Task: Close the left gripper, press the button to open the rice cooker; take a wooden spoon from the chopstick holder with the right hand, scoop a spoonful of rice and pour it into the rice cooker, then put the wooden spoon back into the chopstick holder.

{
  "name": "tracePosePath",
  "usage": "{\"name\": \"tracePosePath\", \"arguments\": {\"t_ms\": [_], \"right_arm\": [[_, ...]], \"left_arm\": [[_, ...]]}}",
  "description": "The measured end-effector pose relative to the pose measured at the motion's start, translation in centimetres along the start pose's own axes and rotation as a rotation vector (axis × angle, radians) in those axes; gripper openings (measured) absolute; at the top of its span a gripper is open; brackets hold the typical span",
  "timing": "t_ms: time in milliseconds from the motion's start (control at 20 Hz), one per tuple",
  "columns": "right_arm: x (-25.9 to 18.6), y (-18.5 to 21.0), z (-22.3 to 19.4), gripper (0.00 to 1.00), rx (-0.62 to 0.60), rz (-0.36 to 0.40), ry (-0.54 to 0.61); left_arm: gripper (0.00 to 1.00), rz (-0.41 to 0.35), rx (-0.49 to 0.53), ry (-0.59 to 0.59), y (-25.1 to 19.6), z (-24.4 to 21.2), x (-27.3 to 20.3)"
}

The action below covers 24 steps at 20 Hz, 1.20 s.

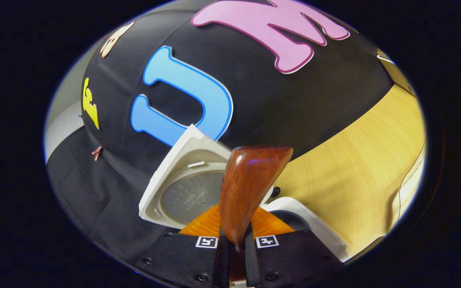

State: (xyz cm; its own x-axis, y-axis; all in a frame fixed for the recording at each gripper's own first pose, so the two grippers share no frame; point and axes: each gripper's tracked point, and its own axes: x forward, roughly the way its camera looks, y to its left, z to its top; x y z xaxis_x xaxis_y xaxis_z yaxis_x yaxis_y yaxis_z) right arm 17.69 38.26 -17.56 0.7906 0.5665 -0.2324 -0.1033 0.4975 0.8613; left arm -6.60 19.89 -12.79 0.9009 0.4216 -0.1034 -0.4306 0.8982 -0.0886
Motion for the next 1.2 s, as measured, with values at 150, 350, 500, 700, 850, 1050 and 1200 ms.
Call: {"name": "tracePosePath", "arguments": {"t_ms": [150, 350, 500, 700, 850, 1050, 1200], "right_arm": [[-2.0, -0.8, 3.2, 0.19, 0.045, 0.009, -0.042], [-5.3, -2.6, 7.3, 0.20, 0.104, 0.016, -0.089], [-8.0, -4.2, 10.4, 0.20, 0.160, 0.019, -0.123], [-12.5, -7.7, 16.0, 0.20, 0.212, 0.004, -0.211], [-16.5, -12.5, 20.9, 0.19, 0.189, -0.049, -0.300], [-23.4, -20.9, 27.2, 0.19, 0.148, -0.167, -0.418], [-28.2, -27.8, 31.5, 0.20, 0.126, -0.263, -0.483]], "left_arm": [[0.94, -0.018, 0.013, -0.007, -1.6, 0.5, 0.0], [0.94, -0.039, 0.018, -0.009, -4.0, 0.8, 0.2], [0.94, -0.046, 0.009, -0.003, -5.4, 1.1, 0.4], [0.94, -0.056, 0.039, -0.023, -7.2, 2.1, 0.6], [0.94, -0.065, 0.037, -0.022, -9.2, 2.4, 0.7], [0.94, -0.069, 0.042, -0.023, -12.0, 2.6, 0.4], [0.94, -0.067, 0.066, -0.012, -13.9, 2.7, 0.3]]}}
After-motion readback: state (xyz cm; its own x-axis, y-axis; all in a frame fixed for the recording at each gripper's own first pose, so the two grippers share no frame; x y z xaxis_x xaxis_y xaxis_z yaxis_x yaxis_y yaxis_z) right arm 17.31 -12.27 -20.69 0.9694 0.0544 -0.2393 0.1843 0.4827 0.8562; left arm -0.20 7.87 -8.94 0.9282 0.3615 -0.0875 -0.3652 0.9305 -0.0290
